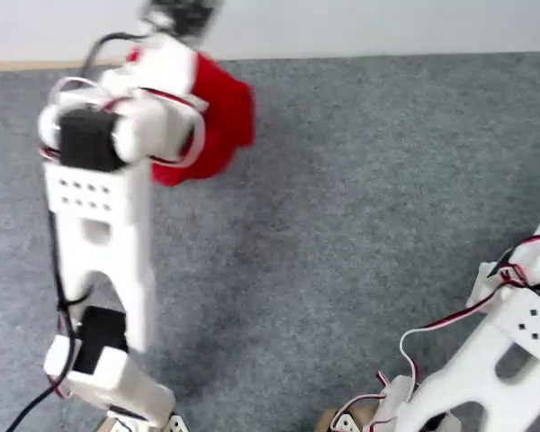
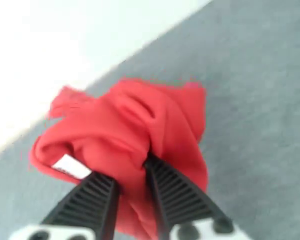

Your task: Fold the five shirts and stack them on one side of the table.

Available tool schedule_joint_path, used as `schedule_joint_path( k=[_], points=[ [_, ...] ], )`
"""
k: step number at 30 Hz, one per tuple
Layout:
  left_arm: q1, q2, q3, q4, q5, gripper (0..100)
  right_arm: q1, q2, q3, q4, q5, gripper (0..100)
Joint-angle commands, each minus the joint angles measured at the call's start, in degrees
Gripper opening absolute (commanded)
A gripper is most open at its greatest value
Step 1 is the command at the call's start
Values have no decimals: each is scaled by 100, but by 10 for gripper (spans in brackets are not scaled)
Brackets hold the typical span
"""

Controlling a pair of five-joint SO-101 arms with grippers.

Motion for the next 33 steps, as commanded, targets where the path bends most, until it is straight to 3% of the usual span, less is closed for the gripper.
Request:
schedule_joint_path(
  k=[1,7,13,20,28,33],
  points=[
    [149,-237,-92,123,70,2,57,-136,-9,224,70,12],
    [-870,229,1604,123,44,10,-66,-110,-9,92,70,12],
    [-1785,862,2985,114,70,184,-1165,-84,-9,66,44,12],
    [-2673,1240,3090,123,-237,188,-2721,-75,-9,-778,35,12],
    [-3385,1204,2923,132,-281,187,-3644,629,-97,-1560,70,12],
    [-3815,1196,2607,141,-273,187,-4259,1569,-1055,-1771,79,13]
  ],
)
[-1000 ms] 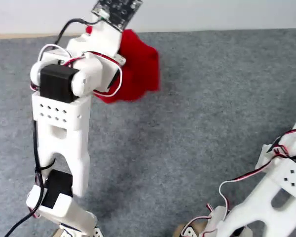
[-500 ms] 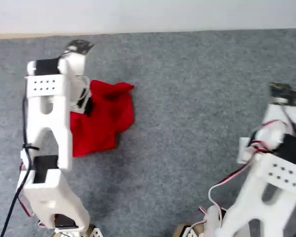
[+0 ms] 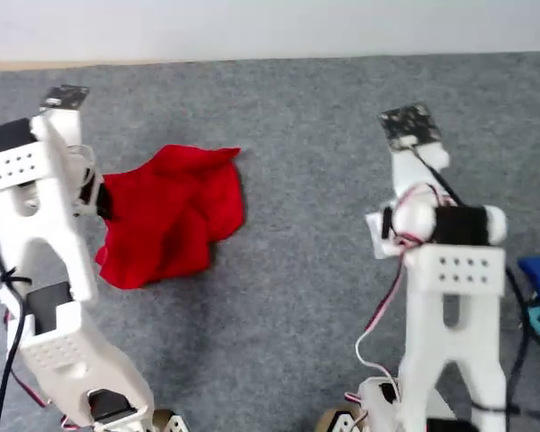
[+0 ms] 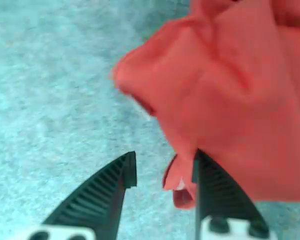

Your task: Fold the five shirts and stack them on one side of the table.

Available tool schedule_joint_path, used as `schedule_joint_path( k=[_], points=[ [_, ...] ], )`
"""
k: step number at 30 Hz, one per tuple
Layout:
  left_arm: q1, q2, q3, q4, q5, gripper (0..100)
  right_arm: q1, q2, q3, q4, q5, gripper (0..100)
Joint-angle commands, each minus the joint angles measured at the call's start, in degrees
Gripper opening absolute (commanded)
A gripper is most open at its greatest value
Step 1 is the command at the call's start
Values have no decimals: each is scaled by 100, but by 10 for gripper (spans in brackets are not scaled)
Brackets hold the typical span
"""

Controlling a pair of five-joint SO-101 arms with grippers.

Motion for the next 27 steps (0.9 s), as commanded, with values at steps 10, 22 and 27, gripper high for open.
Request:
schedule_joint_path(
  k=[10,22,27],
  points=[
    [-580,-158,-514,158,18,187,-1226,3240,-3279,-242,844,20],
    [-1407,-325,-505,123,123,187,-2018,5543,-5398,-242,1108,27],
    [-1855,-325,-497,141,132,187,-2281,6211,-5925,-259,1011,123]
  ],
)
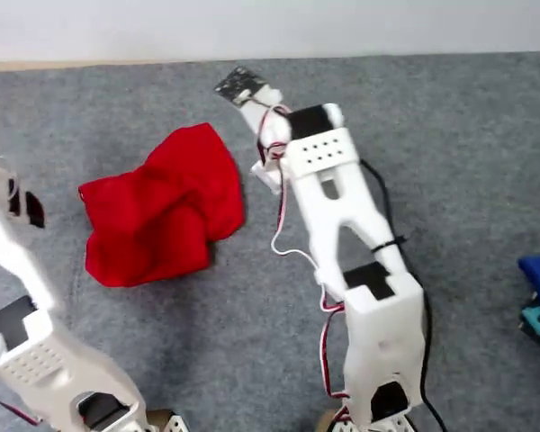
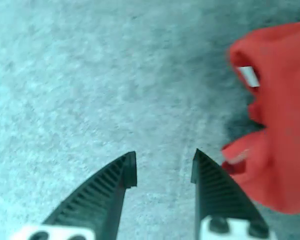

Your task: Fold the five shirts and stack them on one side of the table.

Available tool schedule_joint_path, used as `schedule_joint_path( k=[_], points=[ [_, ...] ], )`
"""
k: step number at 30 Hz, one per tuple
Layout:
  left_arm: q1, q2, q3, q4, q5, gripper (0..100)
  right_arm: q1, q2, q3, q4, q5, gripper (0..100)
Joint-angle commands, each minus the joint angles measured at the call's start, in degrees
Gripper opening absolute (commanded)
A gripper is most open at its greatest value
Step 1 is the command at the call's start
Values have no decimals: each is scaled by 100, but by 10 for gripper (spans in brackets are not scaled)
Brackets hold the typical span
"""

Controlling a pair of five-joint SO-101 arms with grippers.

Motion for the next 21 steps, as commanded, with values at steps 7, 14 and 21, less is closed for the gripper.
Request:
schedule_joint_path(
  k=[7,14,21],
  points=[
    [-563,-325,251,114,53,187,-268,1103,-1187,-567,-1705,216],
    [-756,-325,549,79,53,187,-866,1780,-1855,-541,-2259,221],
    [-897,-334,541,62,53,187,-998,2527,-2180,-558,-2365,221]
  ],
)
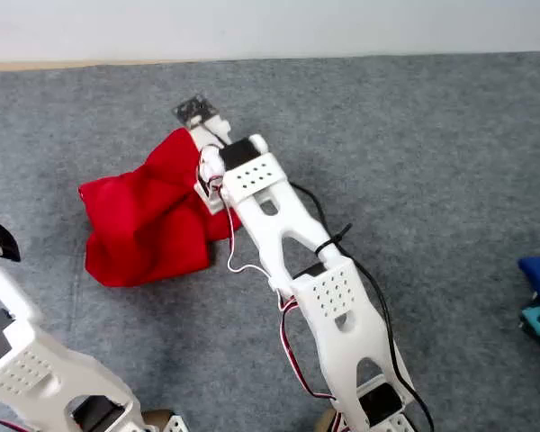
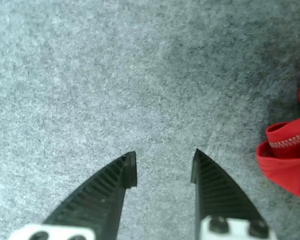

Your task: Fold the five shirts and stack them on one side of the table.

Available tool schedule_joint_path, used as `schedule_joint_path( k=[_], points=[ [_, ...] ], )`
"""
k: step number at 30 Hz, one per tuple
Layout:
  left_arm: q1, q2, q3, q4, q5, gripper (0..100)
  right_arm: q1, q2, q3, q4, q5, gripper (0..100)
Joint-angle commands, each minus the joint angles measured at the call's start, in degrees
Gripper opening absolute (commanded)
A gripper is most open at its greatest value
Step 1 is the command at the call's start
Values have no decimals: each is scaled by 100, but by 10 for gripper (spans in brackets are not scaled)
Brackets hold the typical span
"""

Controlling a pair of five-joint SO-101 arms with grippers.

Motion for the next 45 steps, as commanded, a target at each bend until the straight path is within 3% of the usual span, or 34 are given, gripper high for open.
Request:
schedule_joint_path(
  k=[1,6,10,29,39,45],
  points=[
    [-62,-334,-22,62,35,187,4,154,-440,-31,-264,220],
    [-62,-334,-22,62,35,187,57,409,-519,40,-510,195],
    [-44,-325,-22,62,35,187,31,400,-527,101,-273,9],
    [35,-800,-22,149,44,187,215,-1833,-2505,2492,1160,9],
    [536,-2057,-13,149,44,187,1516,-3301,-2444,2510,1204,9],
    [1064,-2796,391,149,53,187,1921,-4163,-1284,2519,1424,9]
  ],
)
